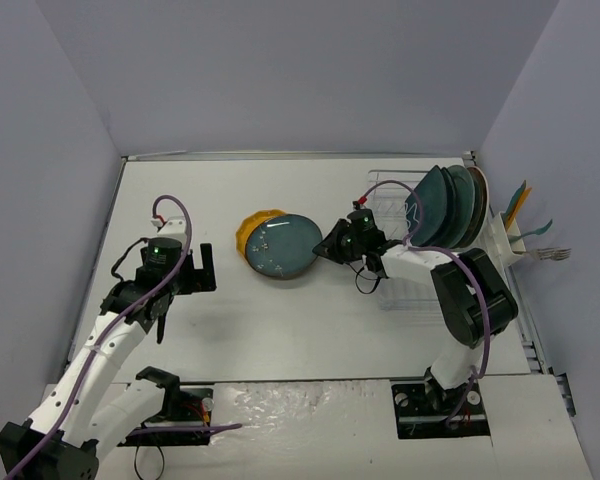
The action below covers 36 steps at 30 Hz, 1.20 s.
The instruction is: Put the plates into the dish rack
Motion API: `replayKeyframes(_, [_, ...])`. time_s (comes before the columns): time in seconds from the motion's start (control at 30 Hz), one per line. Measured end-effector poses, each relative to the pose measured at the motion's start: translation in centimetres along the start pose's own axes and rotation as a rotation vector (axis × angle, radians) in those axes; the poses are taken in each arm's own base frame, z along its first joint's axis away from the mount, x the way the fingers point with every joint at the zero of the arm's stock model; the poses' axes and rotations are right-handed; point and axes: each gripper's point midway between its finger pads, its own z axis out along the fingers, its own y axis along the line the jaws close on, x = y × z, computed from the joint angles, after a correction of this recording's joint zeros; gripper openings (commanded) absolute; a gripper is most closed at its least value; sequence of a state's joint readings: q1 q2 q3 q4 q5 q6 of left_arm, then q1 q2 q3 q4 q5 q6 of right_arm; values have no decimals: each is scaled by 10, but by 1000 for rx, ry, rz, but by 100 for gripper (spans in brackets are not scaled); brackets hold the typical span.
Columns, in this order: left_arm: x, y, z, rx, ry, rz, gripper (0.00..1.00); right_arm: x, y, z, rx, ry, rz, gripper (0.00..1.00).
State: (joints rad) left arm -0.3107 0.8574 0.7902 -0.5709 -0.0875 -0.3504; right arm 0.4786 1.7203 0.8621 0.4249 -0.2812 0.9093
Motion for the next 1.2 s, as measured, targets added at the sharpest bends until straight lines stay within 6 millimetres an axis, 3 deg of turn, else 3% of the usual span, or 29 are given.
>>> replayKeyframes(0.13, [0, 0, 0, -1, 2, 1, 97, 1, 3, 0, -18, 0, 5, 26])
replayKeyframes(0.3, [1, 0, 1, -1, 3, 2, 97, -1, 10, 0, -50, -4, 13, 51])
replayKeyframes(0.4, [1, 0, 1, -1, 4, 2, 97, -4, 16, 1, -75, -10, 20, 60])
replayKeyframes(0.7, [1, 0, 1, -2, 6, 3, 97, -4, 22, 33, -119, 18, 41, 62])
replayKeyframes(0.9, [1, 0, 1, -2, 6, 3, 97, 6, 11, 46, -105, 46, 54, 53])
replayKeyframes(1.1, [1, 0, 1, -2, 6, 3, 97, 4, 13, 50, -116, 42, 49, 15])
replayKeyframes(1.2, [1, 0, 1, -2, 6, 3, 97, 4, 14, 50, -119, 45, 45, 3])
